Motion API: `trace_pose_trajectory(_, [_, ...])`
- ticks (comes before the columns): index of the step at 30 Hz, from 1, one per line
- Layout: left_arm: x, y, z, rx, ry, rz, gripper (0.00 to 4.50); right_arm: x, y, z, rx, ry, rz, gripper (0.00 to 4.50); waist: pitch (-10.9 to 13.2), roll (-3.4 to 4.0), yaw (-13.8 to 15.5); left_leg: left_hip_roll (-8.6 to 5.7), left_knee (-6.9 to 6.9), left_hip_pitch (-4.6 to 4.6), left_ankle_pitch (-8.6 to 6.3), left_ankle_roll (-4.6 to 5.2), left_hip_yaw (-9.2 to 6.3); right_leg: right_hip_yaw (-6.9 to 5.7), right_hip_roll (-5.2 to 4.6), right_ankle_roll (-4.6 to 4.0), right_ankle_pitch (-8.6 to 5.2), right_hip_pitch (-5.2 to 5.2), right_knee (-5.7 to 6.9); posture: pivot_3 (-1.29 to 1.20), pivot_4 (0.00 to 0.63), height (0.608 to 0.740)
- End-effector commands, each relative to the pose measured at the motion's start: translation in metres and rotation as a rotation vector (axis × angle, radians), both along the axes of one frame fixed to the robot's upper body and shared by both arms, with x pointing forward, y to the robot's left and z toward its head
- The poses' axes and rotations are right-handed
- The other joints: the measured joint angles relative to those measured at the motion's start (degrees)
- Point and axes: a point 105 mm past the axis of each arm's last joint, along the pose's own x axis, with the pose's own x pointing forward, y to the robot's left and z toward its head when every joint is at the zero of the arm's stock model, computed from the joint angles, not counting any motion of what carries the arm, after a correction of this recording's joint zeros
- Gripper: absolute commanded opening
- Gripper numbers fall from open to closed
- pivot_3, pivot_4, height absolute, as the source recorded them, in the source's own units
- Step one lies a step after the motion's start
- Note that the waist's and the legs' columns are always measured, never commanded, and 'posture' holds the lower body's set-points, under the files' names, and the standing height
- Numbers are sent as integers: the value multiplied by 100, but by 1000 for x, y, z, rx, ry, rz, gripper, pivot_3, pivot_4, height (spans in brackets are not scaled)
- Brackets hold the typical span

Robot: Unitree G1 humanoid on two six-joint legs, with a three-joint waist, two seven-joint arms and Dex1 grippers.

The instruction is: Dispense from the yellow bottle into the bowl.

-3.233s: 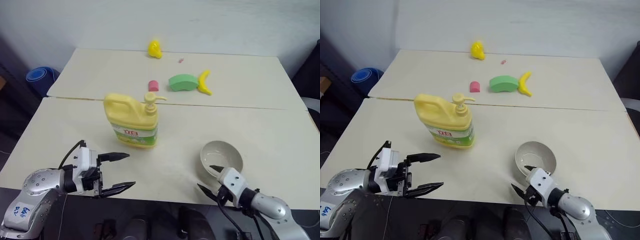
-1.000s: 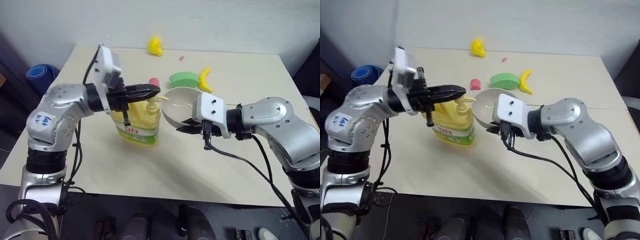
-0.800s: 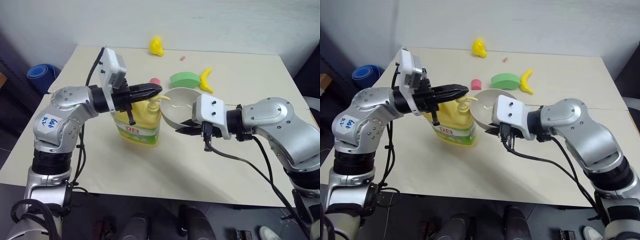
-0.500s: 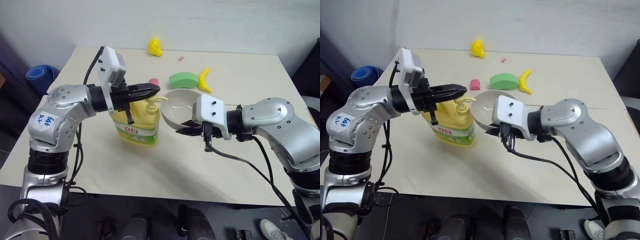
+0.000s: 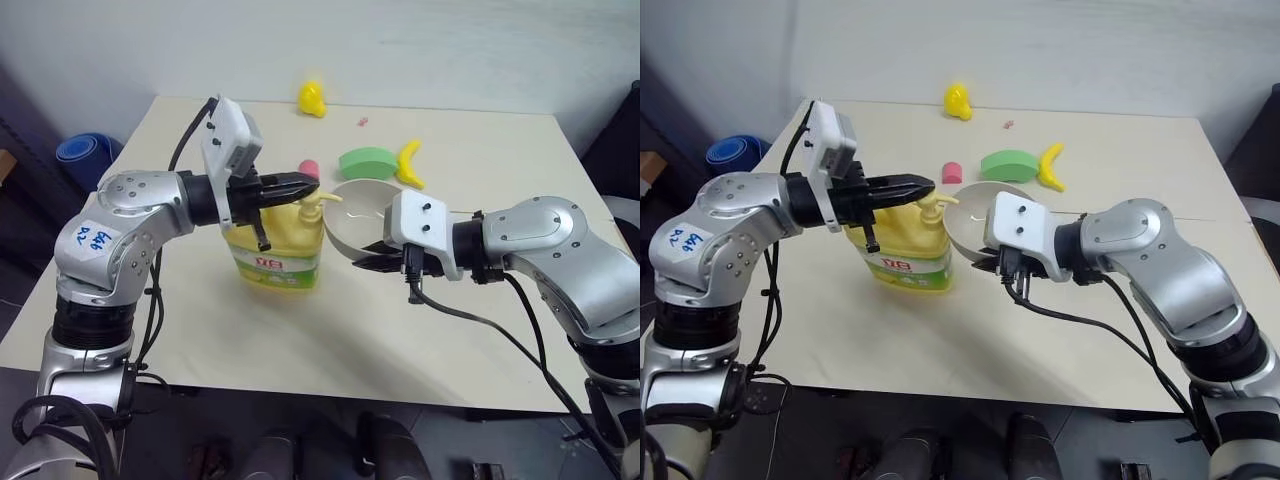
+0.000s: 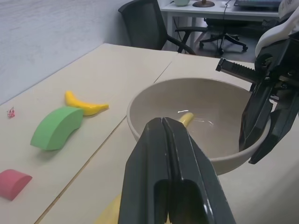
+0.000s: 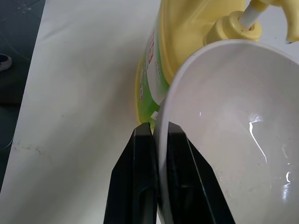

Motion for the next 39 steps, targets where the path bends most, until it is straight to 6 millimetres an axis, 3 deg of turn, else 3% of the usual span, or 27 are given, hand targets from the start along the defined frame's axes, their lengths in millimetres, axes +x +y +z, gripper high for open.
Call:
trace_pose_trajectory(1, [6,-1,-70,146,257,45,24,-10,6,7,-1,-46,44,0,-15,0,1,0,0,1,0,0,0,1,0,0,0,1,-1,0,150,740])
trace_pose_trajectory(4, [6,1,-78,172,280,61,24,-10,6,7,0,-45,44,0,-30,-4,3,0,-1,11,0,0,0,2,-1,0,0,9,-5,0,150,740])
trace_pose_trajectory(7, [4,1,-86,169,321,63,24,-10,7,7,2,-43,45,0,-49,-7,-1,2,-46,102,-2,-1,0,2,-1,-1,-1,91,-62,0,150,740])
trace_pose_trajectory(10, [4,2,-94,167,345,69,24,-11,7,6,1,-40,46,0,-81,-6,-4,10,-63,130,-6,-3,0,7,-6,-2,-2,111,-74,0,150,740])
trace_pose_trajectory(20, [5,6,-73,107,287,54,24,-11,5,4,-7,-37,41,0,-107,-1,-5,20,-73,158,-12,-10,0,10,-11,-6,-4,139,-86,0,150,740])
trace_pose_trajectory(22, [2,4,-54,37,238,11,24,-10,4,3,-7,-39,34,0,-106,1,-5,22,-75,157,-13,-11,0,10,-10,-7,-5,139,-88,0,150,740])
trace_pose_trajectory(26, [-21,10,9,-207,72,-167,24,-1,-8,4,4,-69,-43,0,-94,-5,4,26,-77,133,-12,-11,-2,8,-10,-10,-6,113,-89,0,150,740])
trace_pose_trajectory(29, [-43,27,23,-245,11,-265,24,7,-33,-3,-3,-93,-107,0,-59,-28,-1,26,-56,19,-7,-15,-3,4,-7,-11,-4,9,-51,0,150,740])
trace_pose_trajectory(31, [-52,37,20,-230,34,-296,24,13,-55,-16,-36,-92,-156,0,-58,-29,-7,21,-53,-29,-6,-15,-3,-7,-3,-11,-4,-46,-48,0,150,740])
trace_pose_trajectory(34, [-66,45,-2,-136,108,-328,24,22,-85,-42,-70,-91,-193,0,-56,-27,-23,5,-71,-29,-8,-12,-1,-28,8,-11,-4,-52,-64,0,150,740])
trace_pose_trajectory(36, [-71,47,-14,-91,132,-330,24,23,-95,-56,-86,-88,-180,0,-43,-28,-34,-1,-70,-26,-10,-2,3,-51,7,-5,-1,-41,-74,0,150,740])
trace_pose_trajectory(39, [-75,51,-51,-2,158,-291,24,29,-112,-86,-81,-75,-172,0,-16,-27,-45,-2,-53,-21,-5,10,3,-51,3,4,11,-21,-76,0,150,740])
